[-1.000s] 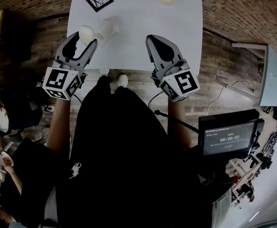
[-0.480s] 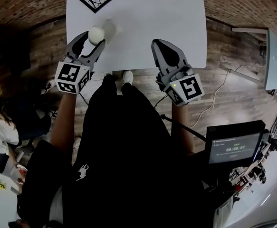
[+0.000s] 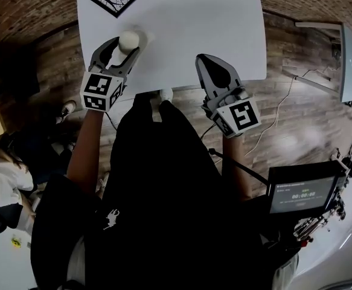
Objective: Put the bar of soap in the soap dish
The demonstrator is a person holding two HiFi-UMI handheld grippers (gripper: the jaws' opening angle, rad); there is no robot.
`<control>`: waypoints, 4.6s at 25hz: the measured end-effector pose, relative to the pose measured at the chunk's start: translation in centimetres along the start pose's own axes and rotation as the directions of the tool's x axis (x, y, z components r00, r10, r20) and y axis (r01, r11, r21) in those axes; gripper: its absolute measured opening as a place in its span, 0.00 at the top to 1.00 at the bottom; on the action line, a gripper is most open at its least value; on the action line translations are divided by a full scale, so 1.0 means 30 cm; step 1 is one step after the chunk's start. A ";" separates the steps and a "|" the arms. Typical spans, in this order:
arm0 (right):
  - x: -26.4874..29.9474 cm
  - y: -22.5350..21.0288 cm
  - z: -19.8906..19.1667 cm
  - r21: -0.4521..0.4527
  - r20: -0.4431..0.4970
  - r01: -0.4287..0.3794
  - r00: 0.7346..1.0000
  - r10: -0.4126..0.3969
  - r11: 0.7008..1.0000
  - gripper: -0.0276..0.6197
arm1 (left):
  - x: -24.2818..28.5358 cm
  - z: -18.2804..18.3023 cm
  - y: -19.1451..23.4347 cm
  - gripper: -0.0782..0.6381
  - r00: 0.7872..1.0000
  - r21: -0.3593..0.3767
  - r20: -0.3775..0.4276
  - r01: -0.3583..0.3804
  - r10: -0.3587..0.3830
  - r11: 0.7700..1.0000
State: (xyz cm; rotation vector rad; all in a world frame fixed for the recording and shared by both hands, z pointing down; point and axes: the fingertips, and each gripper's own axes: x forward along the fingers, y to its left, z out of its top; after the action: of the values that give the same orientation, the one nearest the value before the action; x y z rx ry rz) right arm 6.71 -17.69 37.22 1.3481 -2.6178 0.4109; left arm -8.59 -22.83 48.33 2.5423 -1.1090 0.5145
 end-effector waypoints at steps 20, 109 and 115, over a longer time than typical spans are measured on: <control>-0.014 -0.032 -0.031 0.033 -0.022 0.080 0.997 -0.079 0.996 0.95 | 0.121 -0.128 0.032 0.54 0.988 0.007 -0.147 0.047 -0.045 0.999; -0.077 -0.138 -0.072 0.026 -0.037 0.209 0.977 -0.208 0.977 0.95 | 0.295 -0.308 0.116 0.47 0.938 0.081 -0.341 -0.030 0.056 0.996; -0.044 -0.115 -0.039 0.023 0.002 0.169 0.986 -0.169 0.985 0.95 | 0.258 -0.258 0.101 0.47 0.956 0.062 -0.287 -0.039 0.055 0.997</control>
State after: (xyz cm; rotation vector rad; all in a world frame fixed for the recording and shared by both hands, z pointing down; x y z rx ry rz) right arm 10.32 -18.20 38.54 1.5647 -2.4828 0.4138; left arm -7.47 -26.40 59.04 2.3914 -1.0607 0.9079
